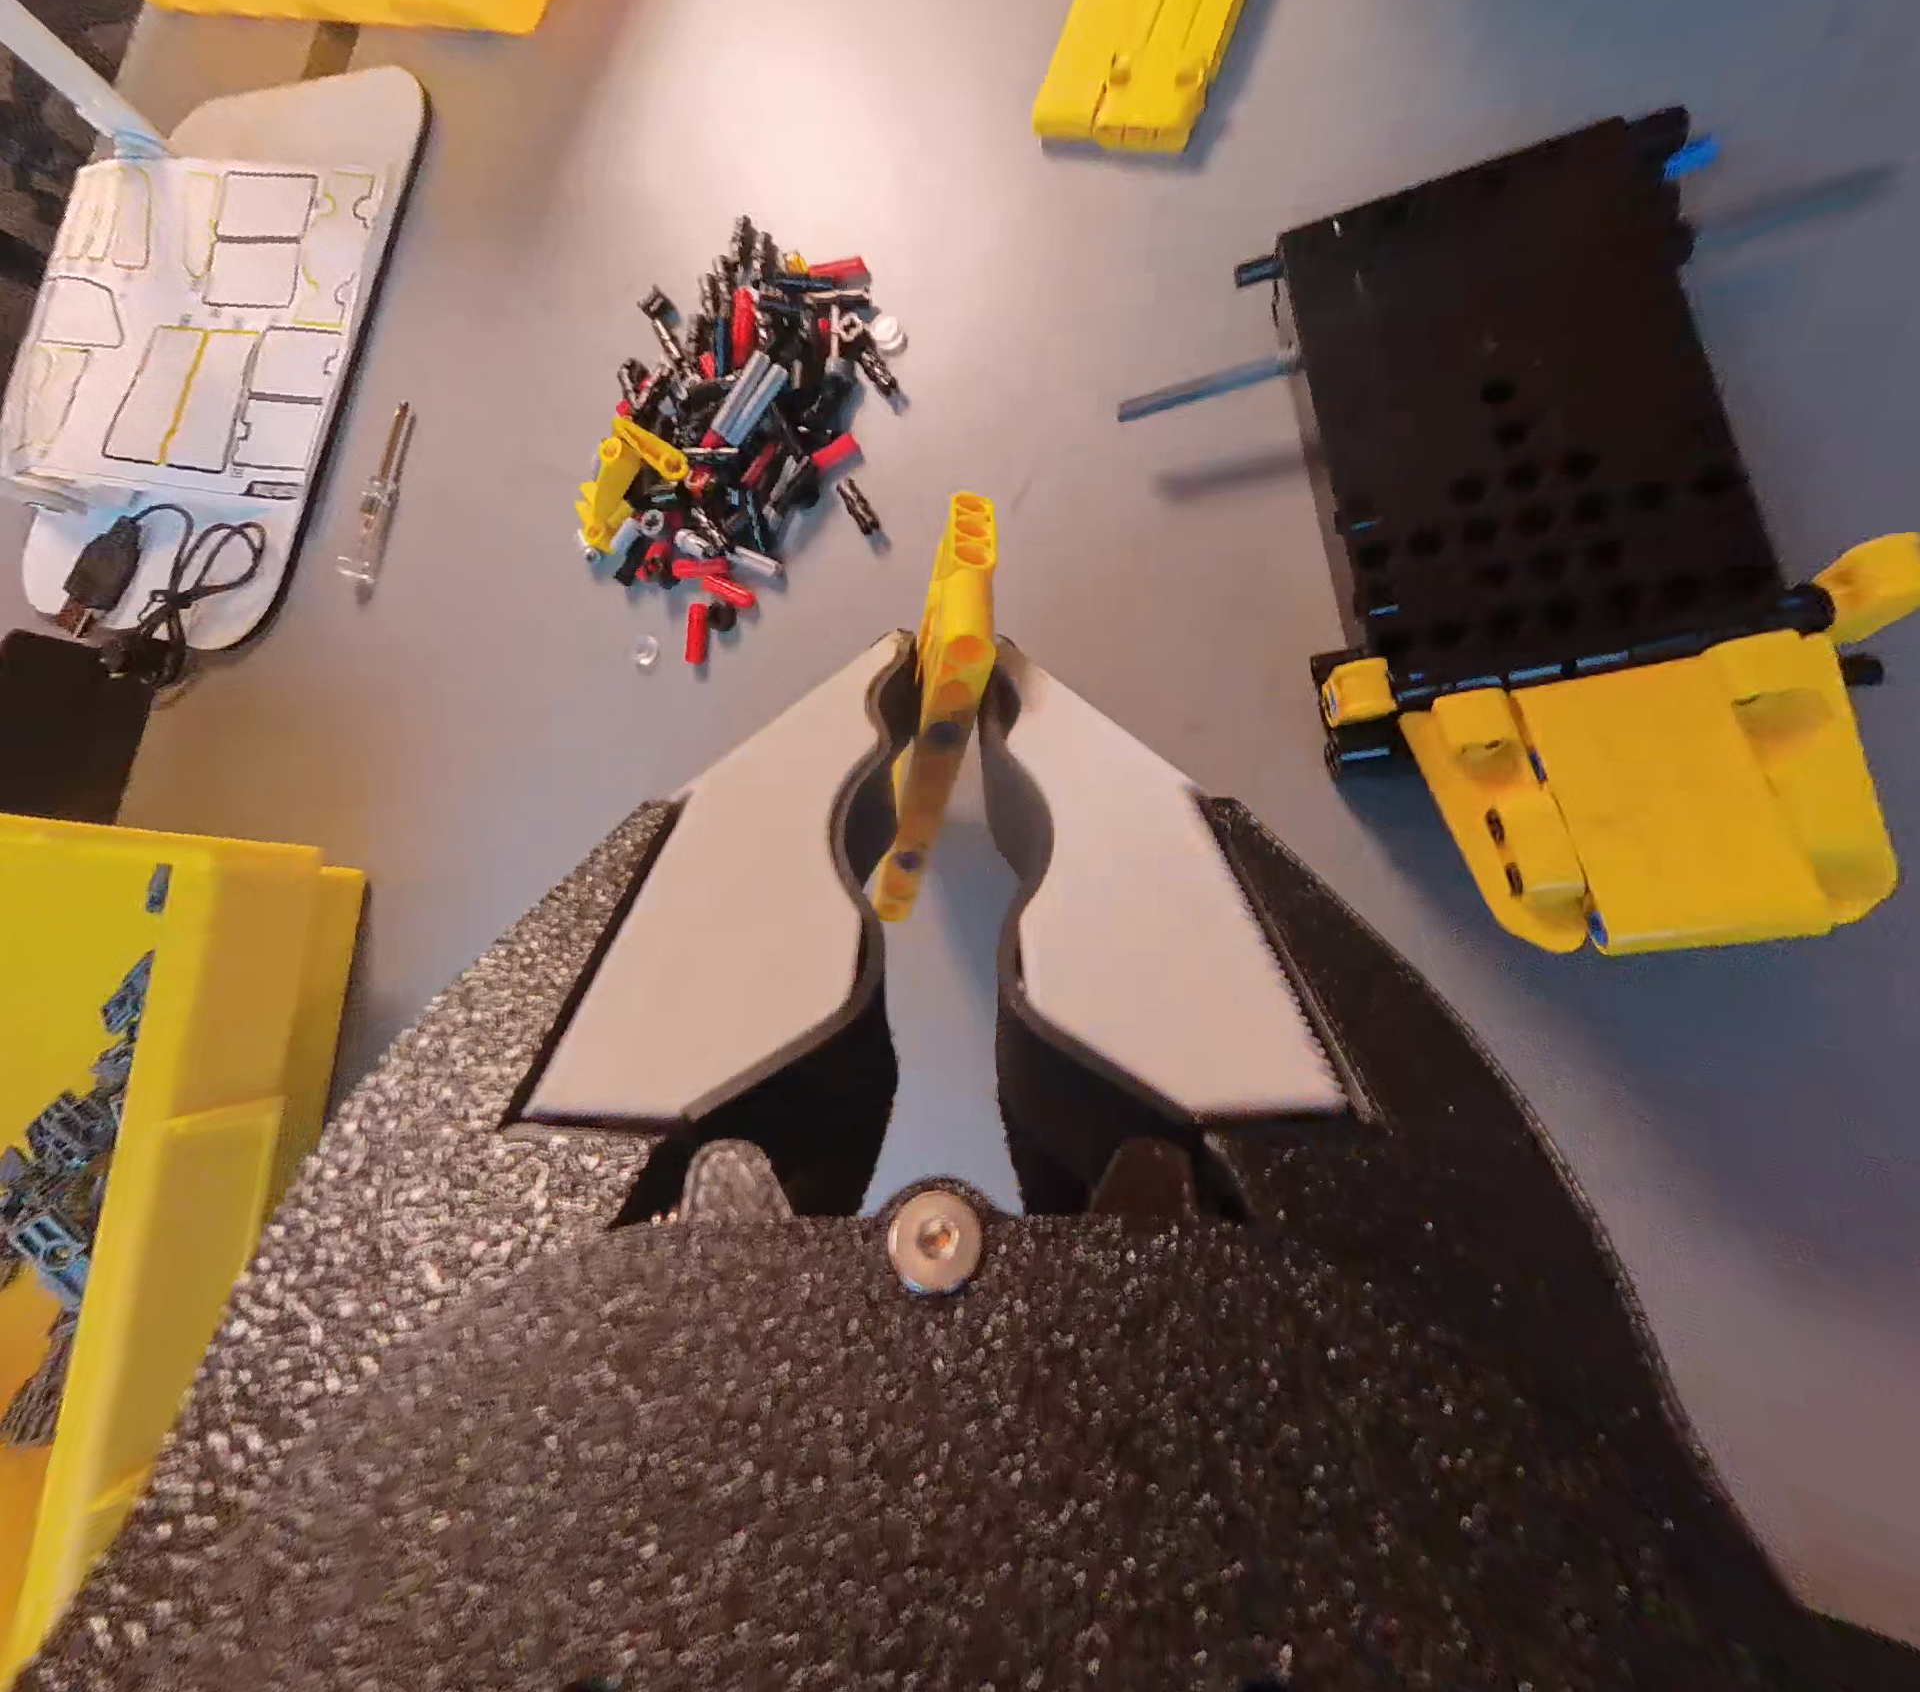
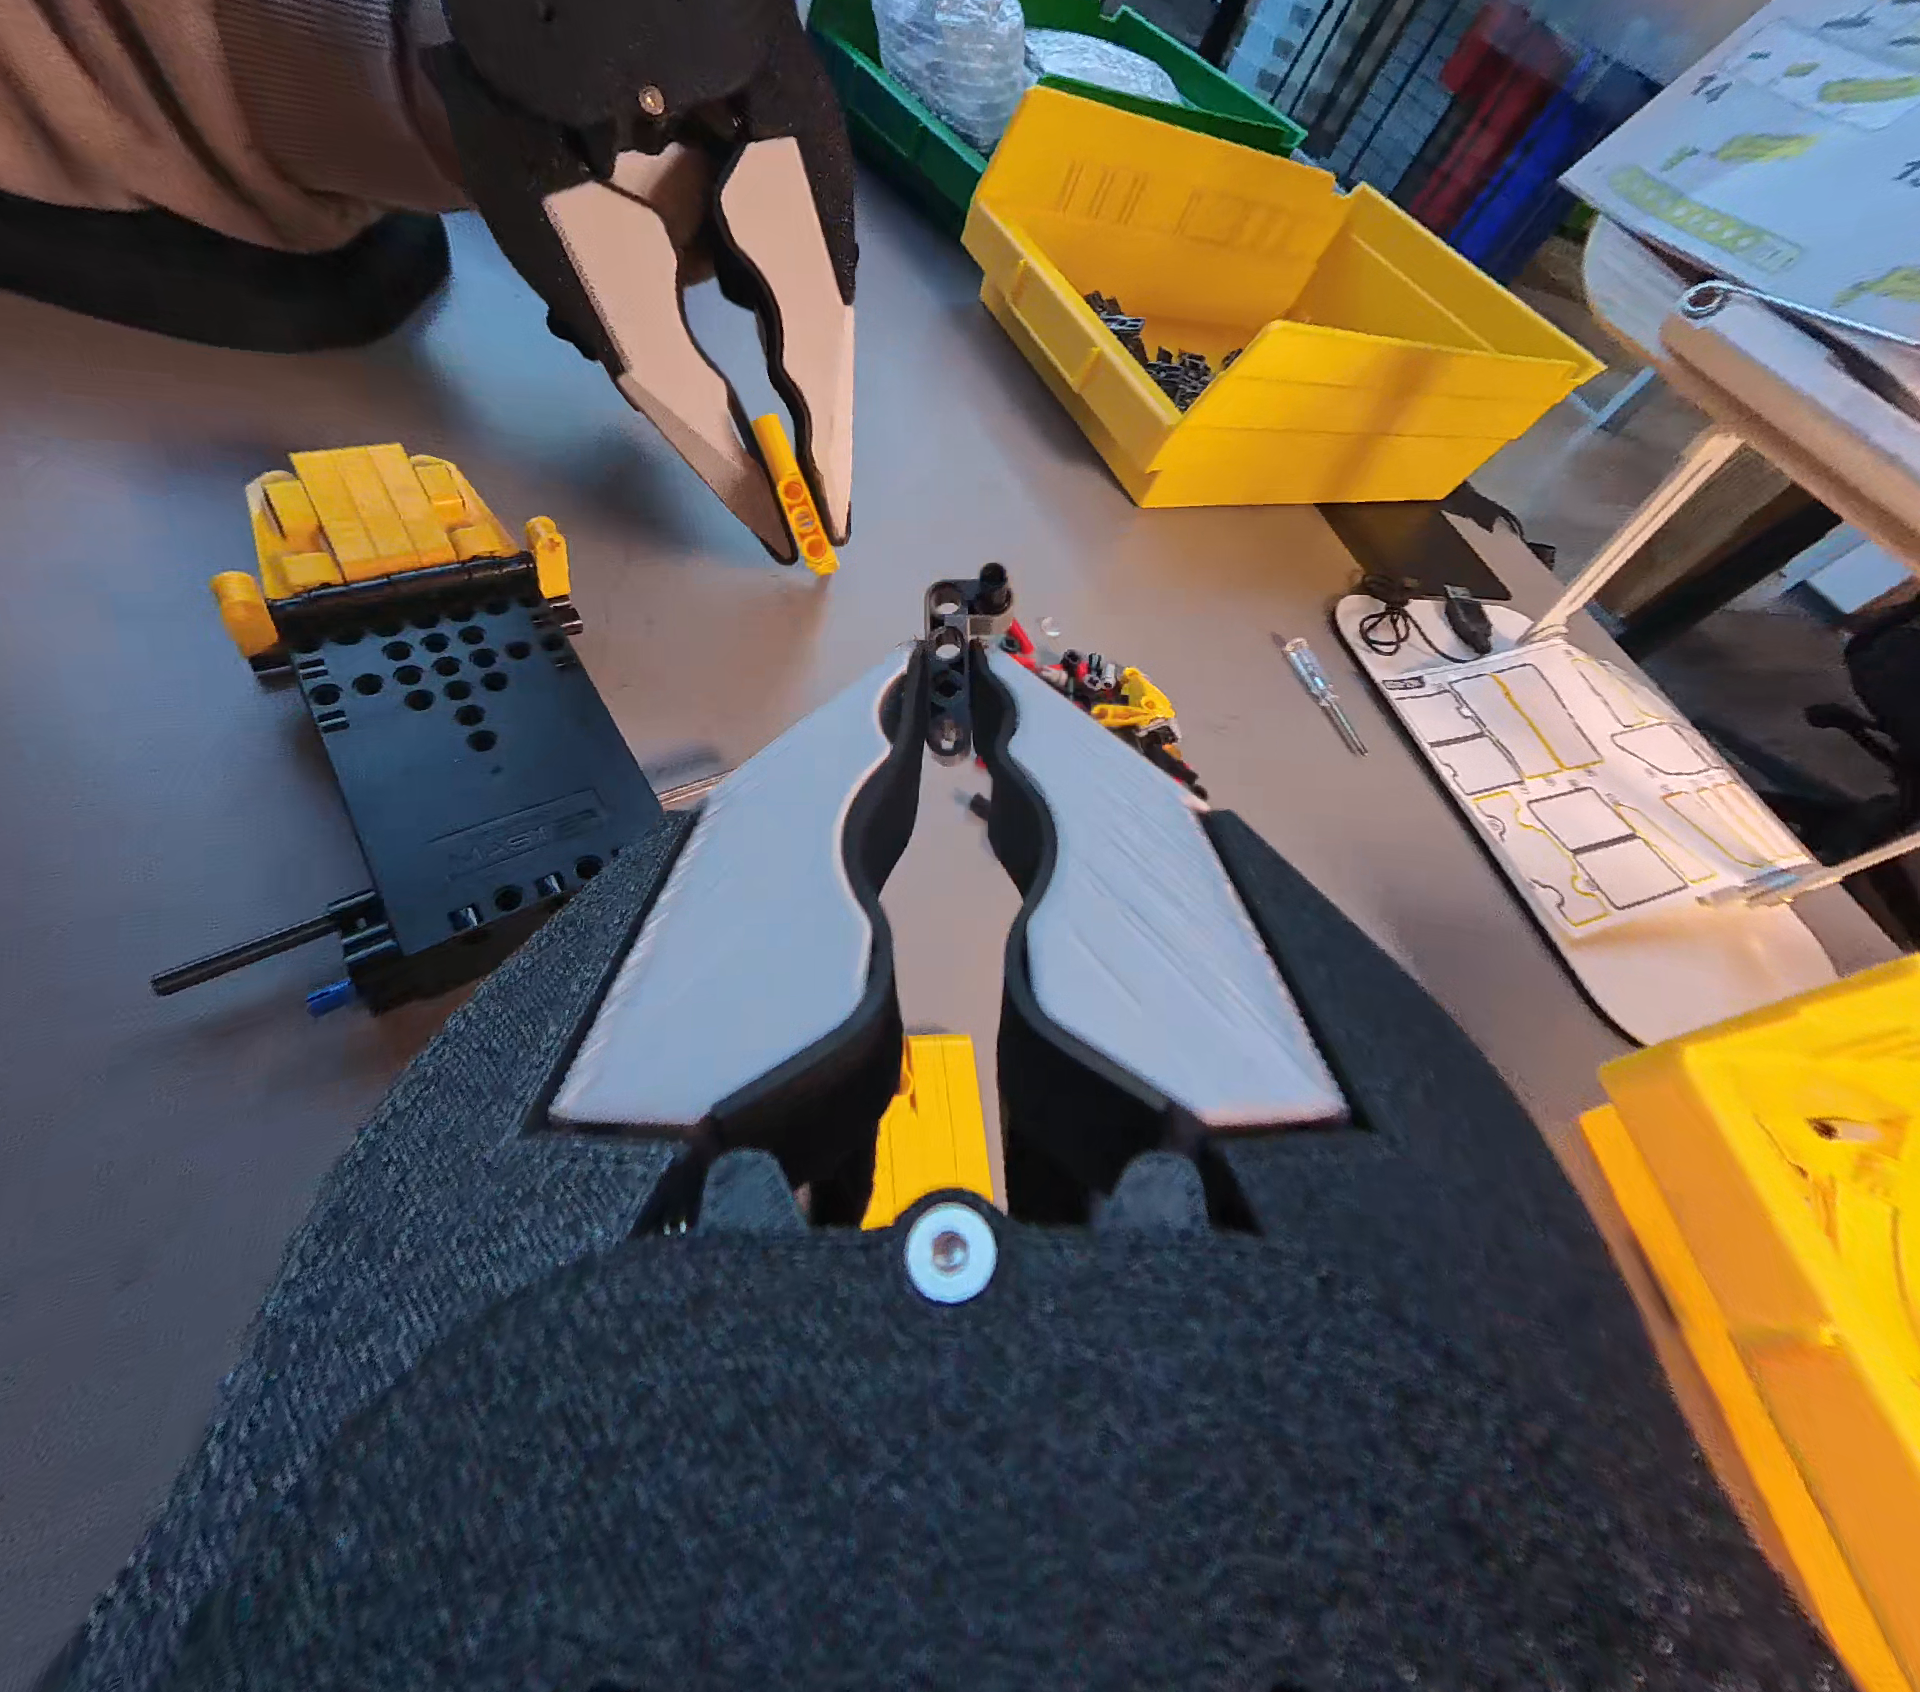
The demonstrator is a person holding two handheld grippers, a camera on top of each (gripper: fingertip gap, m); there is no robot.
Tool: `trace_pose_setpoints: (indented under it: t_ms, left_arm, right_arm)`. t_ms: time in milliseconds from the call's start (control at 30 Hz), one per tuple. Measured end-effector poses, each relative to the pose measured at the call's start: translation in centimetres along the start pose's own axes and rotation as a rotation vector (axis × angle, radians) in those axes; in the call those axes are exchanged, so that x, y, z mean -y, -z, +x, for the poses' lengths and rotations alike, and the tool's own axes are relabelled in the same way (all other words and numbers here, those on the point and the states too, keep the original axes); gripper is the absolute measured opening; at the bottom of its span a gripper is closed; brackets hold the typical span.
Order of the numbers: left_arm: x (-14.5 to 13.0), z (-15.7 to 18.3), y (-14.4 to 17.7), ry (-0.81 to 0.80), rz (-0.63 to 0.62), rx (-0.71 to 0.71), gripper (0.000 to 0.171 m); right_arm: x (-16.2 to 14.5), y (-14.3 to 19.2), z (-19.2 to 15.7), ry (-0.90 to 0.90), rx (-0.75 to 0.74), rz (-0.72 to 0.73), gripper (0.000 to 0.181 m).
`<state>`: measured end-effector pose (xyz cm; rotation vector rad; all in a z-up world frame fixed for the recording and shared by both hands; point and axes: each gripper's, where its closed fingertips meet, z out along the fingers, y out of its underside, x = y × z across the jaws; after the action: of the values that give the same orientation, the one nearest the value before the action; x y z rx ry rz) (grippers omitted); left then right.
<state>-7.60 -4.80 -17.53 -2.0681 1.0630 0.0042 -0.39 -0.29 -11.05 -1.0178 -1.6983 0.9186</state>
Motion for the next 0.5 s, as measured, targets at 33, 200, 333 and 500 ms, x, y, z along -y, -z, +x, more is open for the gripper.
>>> trace_pose_setpoints:
  t_ms: [33, 200, 333, 500]
  left_arm:
    - [-0.2, 0.4, 0.1, -0.005, -0.01, -0.021, 0.011]
    - [0.1, 2.4, 0.8, 0.156, 0.059, -0.221, 0.027]
    - [3.3, 2.7, 2.8, 0.355, 0.301, -0.395, 0.029]
    - [7.5, 2.0, 3.6, 0.496, 0.544, -0.429, 0.028]
  right_arm:
    - [-0.3, -0.1, -0.1, 0.001, 0.005, -0.008, 0.006]
    - [-1.0, -0.6, -0.8, 0.015, 0.028, -0.035, 0.006]
    - [-0.9, -0.9, -1.5, 0.032, 0.044, -0.029, 0.006]
    - [2.2, -0.7, -3.2, -0.054, 0.123, 0.132, 0.006]
